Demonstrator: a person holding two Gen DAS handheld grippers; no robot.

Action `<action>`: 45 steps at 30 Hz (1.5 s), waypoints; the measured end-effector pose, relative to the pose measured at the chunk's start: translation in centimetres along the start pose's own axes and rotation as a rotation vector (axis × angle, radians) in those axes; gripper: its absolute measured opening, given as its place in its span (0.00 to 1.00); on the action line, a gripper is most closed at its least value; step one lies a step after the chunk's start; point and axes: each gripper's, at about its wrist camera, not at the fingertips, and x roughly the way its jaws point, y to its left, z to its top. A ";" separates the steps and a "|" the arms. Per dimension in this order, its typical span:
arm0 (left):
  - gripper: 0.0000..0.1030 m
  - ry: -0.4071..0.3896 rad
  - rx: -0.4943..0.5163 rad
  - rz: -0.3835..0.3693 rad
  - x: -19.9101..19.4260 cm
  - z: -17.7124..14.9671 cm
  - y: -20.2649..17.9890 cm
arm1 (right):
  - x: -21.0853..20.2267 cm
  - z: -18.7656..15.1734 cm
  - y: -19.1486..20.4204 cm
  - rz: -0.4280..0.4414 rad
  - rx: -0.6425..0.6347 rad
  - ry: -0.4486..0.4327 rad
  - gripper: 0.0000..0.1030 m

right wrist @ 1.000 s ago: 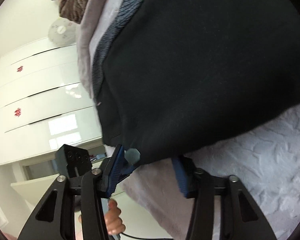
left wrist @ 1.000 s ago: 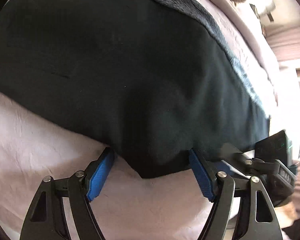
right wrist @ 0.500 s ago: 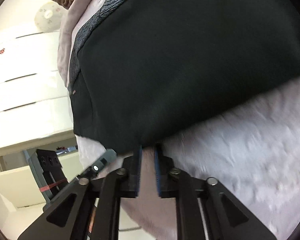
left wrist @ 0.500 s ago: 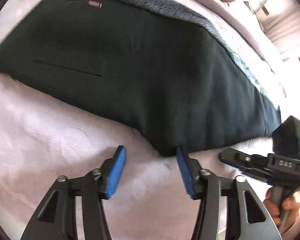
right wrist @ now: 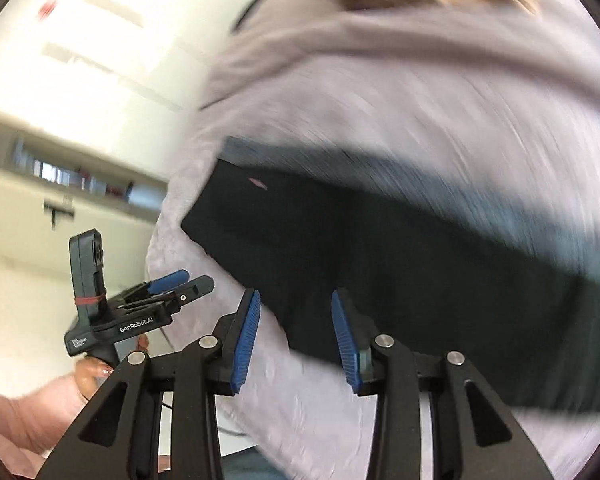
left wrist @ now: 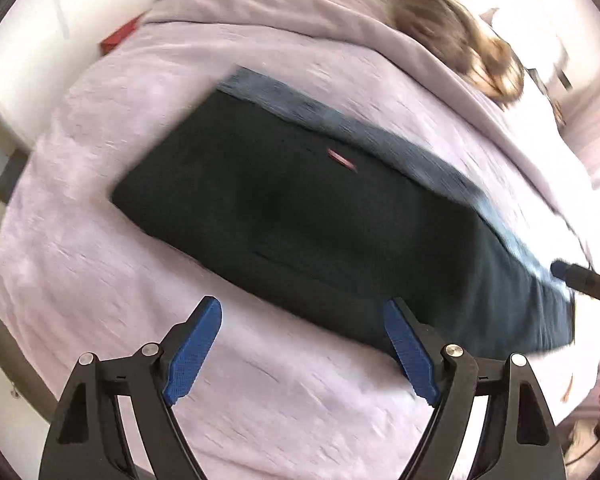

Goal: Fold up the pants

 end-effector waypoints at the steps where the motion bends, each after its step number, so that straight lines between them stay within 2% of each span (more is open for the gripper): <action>1: 0.82 -0.003 -0.027 0.007 0.2 0.6 1.1 | 1.3 2.1 1.5 -0.016 -0.071 0.013 0.40; 4: 0.82 0.012 -0.103 0.013 1.8 2.3 4.6 | 5.3 6.8 4.2 0.027 -0.183 0.067 0.40; 7: 0.82 0.022 -0.141 0.023 4.0 3.6 6.7 | 10.0 11.6 5.7 0.091 -0.194 0.100 0.40; 10: 0.82 0.039 -0.174 -0.002 5.7 4.4 8.1 | 16.0 15.3 7.3 0.052 -0.247 0.148 0.40; 15: 0.82 0.027 -0.204 -0.028 7.8 5.5 8.5 | 22.8 17.0 8.4 -0.057 -0.348 0.236 0.40; 18: 0.82 0.012 -0.220 -0.044 8.2 5.9 8.6 | 24.5 17.3 8.0 -0.061 -0.348 0.275 0.40; 19: 0.82 0.004 -0.221 -0.045 8.2 5.9 8.5 | 24.7 17.2 7.9 -0.053 -0.345 0.287 0.37; 20: 0.80 -0.007 -0.217 -0.044 8.2 5.9 8.5 | 24.9 17.1 8.0 -0.043 -0.346 0.308 0.13; 21: 0.73 -0.015 -0.215 -0.037 8.0 5.9 8.4 | 24.9 17.1 8.3 -0.031 -0.355 0.320 0.05; 24: 0.65 -0.041 -0.227 -0.047 6.8 5.5 9.1 | 22.9 16.6 10.9 0.063 -0.439 0.307 0.04; 25: 0.65 -0.048 -0.233 -0.049 6.5 5.4 9.3 | 22.3 16.6 11.5 0.116 -0.446 0.304 0.03; 26: 0.65 -0.063 -0.236 -0.031 6.2 5.1 9.5 | 21.9 16.8 12.0 0.133 -0.447 0.289 0.03; 27: 0.65 -0.070 -0.231 -0.006 6.2 5.0 9.6 | 22.2 17.0 12.1 0.117 -0.448 0.285 0.03; 30: 0.65 -0.064 -0.216 0.042 6.8 5.2 9.7 | 25.9 17.5 10.4 -0.048 -0.421 0.310 0.03; 31: 0.65 -0.068 -0.210 0.050 6.6 5.4 9.5 | 26.8 17.4 9.5 -0.065 -0.386 0.318 0.03; 32: 0.65 -0.082 -0.187 0.083 6.1 5.8 9.1 | 27.0 17.3 8.9 -0.061 -0.340 0.303 0.08; 33: 0.65 -0.096 -0.169 0.108 5.7 6.2 8.7 | 26.4 17.1 8.6 -0.050 -0.298 0.266 0.08; 35: 0.66 -0.119 -0.144 0.121 4.7 6.8 8.2 | 24.4 16.8 8.0 -0.043 -0.241 0.228 0.21; 36: 0.66 -0.121 -0.130 0.118 4.4 7.4 7.8 | 23.5 16.7 7.8 -0.046 -0.231 0.214 0.22; 38: 0.66 -0.119 -0.102 0.112 4.1 8.6 7.0 | 19.8 16.0 6.9 -0.062 -0.192 0.153 0.22; 40: 0.66 -0.132 -0.059 0.072 4.1 10.0 5.9 | 16.3 14.3 5.3 -0.086 -0.111 0.106 0.22; 41: 0.69 -0.128 -0.027 0.062 4.4 10.9 5.0 | 15.6 14.1 5.1 -0.095 -0.087 0.099 0.22; 42: 0.75 -0.122 0.017 0.049 4.9 11.6 4.1 | 14.3 12.5 4.2 -0.110 -0.052 0.092 0.22; 45: 0.75 -0.133 0.105 0.051 7.4 13.8 0.8 | 13.6 8.8 2.3 -0.159 -0.009 0.109 0.22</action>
